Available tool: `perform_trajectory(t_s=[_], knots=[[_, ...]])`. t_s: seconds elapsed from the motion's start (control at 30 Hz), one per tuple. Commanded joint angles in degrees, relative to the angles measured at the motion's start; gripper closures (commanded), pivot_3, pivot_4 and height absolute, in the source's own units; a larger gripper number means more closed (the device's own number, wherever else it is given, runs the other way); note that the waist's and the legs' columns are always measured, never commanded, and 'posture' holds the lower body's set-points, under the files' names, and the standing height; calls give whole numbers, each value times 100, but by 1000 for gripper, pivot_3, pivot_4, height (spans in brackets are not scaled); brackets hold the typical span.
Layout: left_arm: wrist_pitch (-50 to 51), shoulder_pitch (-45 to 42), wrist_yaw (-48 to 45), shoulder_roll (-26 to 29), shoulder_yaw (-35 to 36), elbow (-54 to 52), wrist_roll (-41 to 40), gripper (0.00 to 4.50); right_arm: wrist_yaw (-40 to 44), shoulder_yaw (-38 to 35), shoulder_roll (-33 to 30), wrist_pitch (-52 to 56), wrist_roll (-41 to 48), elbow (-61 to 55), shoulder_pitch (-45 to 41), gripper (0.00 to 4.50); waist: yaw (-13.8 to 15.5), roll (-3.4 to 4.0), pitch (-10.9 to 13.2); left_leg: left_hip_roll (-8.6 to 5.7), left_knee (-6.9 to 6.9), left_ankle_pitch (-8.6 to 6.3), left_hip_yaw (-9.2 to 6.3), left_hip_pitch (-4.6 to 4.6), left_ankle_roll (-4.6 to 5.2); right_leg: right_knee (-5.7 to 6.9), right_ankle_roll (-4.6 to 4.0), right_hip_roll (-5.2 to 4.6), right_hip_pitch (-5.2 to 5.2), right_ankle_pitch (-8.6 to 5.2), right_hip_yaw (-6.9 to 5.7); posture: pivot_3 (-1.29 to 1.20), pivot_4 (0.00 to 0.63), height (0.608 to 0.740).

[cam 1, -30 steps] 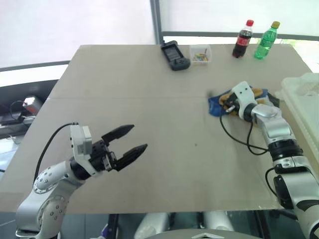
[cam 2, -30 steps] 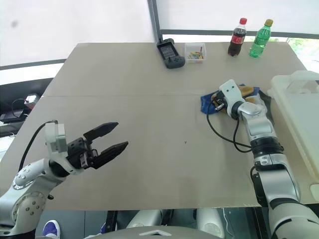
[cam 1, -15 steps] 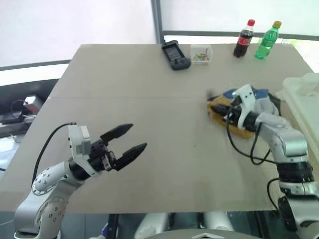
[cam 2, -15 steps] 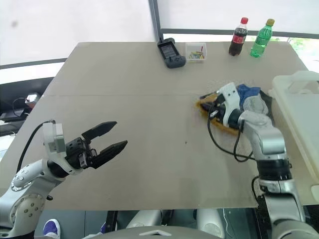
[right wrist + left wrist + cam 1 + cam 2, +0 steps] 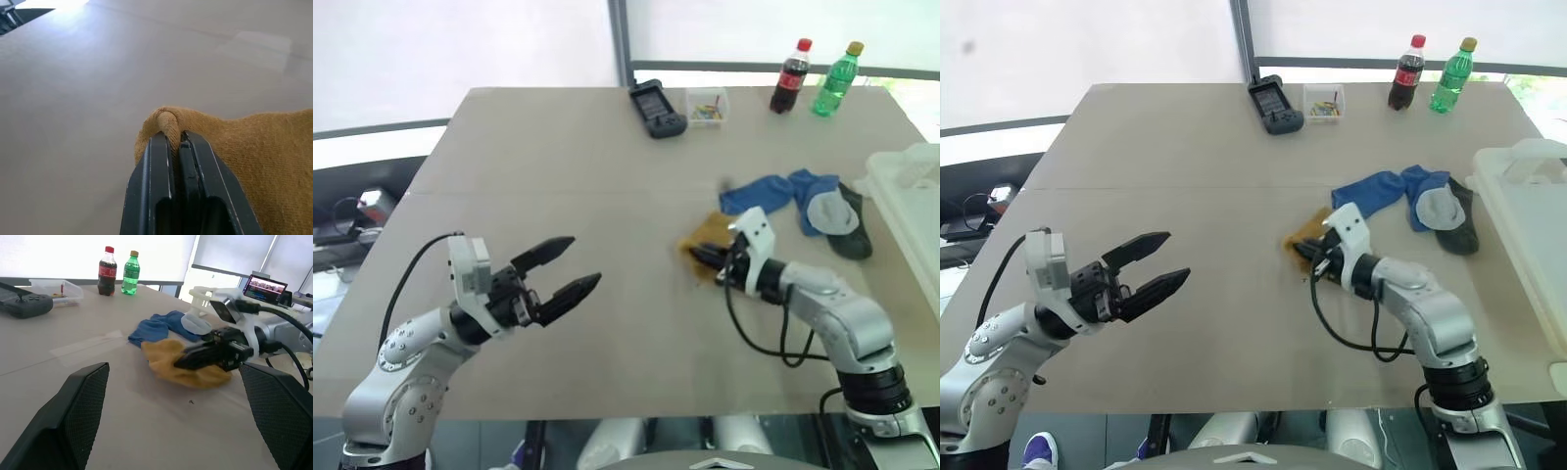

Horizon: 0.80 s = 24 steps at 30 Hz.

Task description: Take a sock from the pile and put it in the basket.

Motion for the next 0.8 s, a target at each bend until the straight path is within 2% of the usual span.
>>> perform_trajectory(t_s=[0.03, 0.17, 0.37, 0.47, 0.6, 0.77, 0.8], knots=[[1, -23, -30, 65, 15, -85, -53, 0, -414, -71, -45, -576, -573, 600, -215, 4370, 3, -1, 0, 0, 1, 0, 1, 1, 0, 0, -1, 0, 0, 2, 0, 0, 150, 740], [9, -30, -7, 63, -3, -103, -41, 0, -482, 182, -232, -1517, -1273, 1489, -332, 4370, 6, -3, -2, 1, 2, 1, 7, 9, -1, 1, 0, 3, 5, 9, -1, 0, 150, 740], [12, 7, 45, 55, 29, -166, -49, 0, -264, 284, -392, -2509, -1693, 2195, -391, 4370, 3, -10, -8, 4, 2, 1, 9, 15, -1, 0, 0, 7, 9, 9, 9, 0, 150, 740], [12, 49, 65, 56, 50, -195, -60, 0, 62, 114, -378, -2696, -1423, 2126, -425, 4370, 11, -11, -8, 4, 4, 1, 10, 19, -1, 1, -1, 7, 14, 11, 10, 0, 150, 740], [0, 83, 88, 47, 58, -216, -69, 0, 800, 255, -415, -2724, -1015, 1604, -327, 4370, 5, -10, -8, 6, 4, 0, 10, 18, -2, 0, -2, 10, 12, 12, 11, 0, 150, 740], [-7, 56, 107, 36, 25, -208, -65, 0, 940, 509, -221, -2484, -938, 1175, -229, 4370, -19, -10, -7, 17, -2, -2, 10, 15, -5, -5, -3, 19, 8, 12, 15, 0, 150, 740], [-4, 41, 108, 37, 20, -200, -67, 0, 918, 507, -181, -2474, -946, 1171, -234, 3749, -16, -9, -7, 18, -2, -2, 10, 15, -6, -5, -3, 20, 6, 12, 16, 0, 150, 740]])
